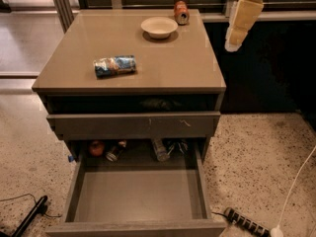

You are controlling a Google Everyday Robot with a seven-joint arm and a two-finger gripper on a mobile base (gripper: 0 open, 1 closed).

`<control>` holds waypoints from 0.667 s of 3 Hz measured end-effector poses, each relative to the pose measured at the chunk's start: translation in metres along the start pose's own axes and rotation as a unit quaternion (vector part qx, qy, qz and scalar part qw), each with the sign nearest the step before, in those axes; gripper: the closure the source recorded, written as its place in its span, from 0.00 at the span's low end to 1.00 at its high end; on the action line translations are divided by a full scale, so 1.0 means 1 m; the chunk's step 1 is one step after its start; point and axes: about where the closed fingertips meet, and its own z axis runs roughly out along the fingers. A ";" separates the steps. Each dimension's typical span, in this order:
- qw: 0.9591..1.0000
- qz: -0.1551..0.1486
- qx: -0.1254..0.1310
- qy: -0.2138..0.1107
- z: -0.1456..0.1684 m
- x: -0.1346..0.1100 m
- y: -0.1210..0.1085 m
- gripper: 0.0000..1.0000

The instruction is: Place redbull can into middle drawer

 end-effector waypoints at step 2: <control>0.999 -0.047 -0.014 -0.014 0.011 -0.040 0.013 0.00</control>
Offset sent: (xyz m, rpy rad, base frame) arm -0.0194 0.0749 -0.0193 -0.0372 0.0443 0.1838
